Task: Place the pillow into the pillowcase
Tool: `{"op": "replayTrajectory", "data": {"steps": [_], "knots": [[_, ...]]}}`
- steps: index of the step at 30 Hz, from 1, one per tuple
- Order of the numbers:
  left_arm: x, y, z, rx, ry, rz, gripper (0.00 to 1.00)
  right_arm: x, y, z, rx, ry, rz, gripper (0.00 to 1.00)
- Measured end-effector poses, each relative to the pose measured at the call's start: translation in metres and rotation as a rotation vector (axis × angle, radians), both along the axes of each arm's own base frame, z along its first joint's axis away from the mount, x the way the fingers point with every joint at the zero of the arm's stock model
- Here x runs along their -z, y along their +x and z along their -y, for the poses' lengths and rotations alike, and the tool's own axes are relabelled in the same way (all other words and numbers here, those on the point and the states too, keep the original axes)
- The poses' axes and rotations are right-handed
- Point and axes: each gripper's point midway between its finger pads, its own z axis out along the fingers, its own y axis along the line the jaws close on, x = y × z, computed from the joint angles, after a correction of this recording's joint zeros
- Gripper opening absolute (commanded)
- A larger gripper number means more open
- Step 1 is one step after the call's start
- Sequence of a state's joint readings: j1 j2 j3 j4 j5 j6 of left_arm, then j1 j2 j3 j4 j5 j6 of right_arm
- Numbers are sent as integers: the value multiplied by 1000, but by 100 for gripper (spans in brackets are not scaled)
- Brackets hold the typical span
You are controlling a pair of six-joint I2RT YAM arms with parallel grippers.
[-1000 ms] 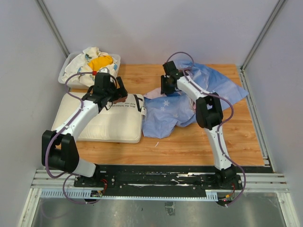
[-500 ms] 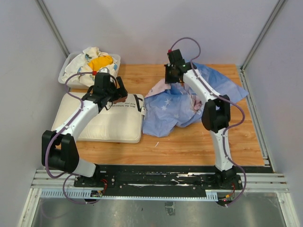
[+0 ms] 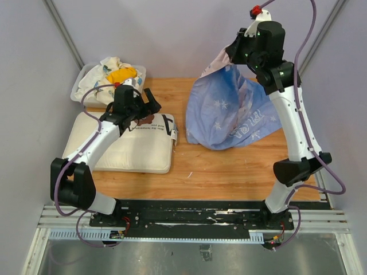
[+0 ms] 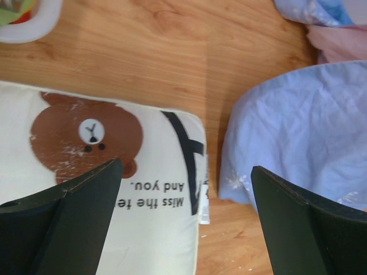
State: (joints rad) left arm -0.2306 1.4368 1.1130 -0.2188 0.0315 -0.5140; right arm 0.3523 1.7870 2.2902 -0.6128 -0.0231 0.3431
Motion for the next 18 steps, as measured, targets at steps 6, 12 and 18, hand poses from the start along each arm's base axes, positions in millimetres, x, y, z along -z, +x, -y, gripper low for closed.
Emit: {"op": "replayTrajectory", "data": {"steps": [6,12,18], "knots": [[-17,2,41,130,-103,62,99,-11,-17,6,-16,-19,33,1],[-17,7,80,237,-251,67,99,5,-26,12,-10,-59,-3,1],[12,-4,125,368,-299,-14,99,-7,-31,28,46,-95,38,1]]}}
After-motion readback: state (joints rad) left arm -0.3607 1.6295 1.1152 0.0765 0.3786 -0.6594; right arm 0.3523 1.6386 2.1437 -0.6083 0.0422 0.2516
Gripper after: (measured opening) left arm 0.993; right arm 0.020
